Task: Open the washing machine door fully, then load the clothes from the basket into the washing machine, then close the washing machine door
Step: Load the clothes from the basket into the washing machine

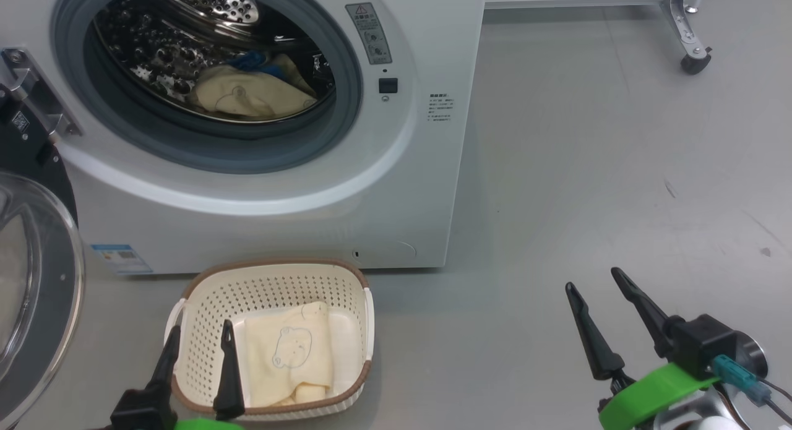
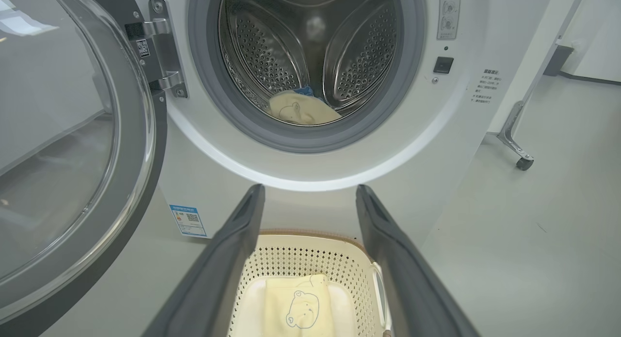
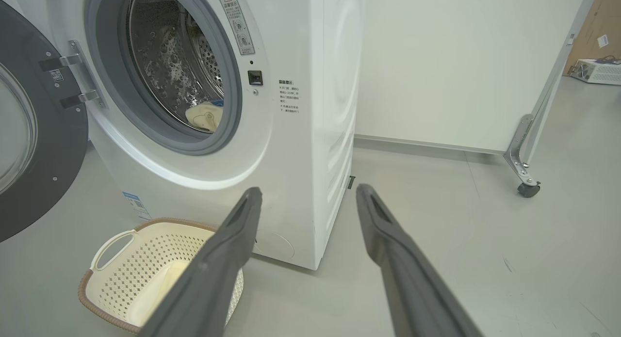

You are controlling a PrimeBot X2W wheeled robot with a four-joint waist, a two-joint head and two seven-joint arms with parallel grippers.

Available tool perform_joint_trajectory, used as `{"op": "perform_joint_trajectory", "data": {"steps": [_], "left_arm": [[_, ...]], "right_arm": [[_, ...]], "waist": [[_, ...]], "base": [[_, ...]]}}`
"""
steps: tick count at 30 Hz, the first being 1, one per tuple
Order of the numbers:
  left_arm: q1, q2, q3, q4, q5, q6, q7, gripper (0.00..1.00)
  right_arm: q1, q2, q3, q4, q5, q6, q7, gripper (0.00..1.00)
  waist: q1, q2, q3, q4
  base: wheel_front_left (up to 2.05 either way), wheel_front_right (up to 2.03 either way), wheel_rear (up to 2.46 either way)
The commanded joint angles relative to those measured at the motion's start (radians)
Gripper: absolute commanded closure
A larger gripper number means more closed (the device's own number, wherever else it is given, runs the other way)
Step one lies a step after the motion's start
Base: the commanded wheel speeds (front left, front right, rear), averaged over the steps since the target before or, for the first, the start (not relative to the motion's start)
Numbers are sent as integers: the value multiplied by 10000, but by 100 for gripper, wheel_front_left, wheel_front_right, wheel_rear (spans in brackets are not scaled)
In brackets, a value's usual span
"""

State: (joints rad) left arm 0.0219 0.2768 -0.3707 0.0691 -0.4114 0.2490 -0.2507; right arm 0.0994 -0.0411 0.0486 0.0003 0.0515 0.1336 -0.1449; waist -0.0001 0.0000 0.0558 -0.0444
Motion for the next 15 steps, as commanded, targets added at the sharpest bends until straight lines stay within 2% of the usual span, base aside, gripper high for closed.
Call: {"op": "perform_joint_trajectory", "data": {"steps": [1, 15], "left_arm": [[-333, 74, 443, -221, 171, 945, -110, 0], [-548, -21, 539, -39, 433, 726, -110, 0]], "right_arm": [[-168, -91, 211, -406, 19, -29, 29, 0], [-253, -91, 156, -429, 57, -29, 15, 0]], "waist": [[1, 0, 47, 4], [1, 0, 140, 35]], "base": [[0, 0, 0], [0, 0, 0]]}}
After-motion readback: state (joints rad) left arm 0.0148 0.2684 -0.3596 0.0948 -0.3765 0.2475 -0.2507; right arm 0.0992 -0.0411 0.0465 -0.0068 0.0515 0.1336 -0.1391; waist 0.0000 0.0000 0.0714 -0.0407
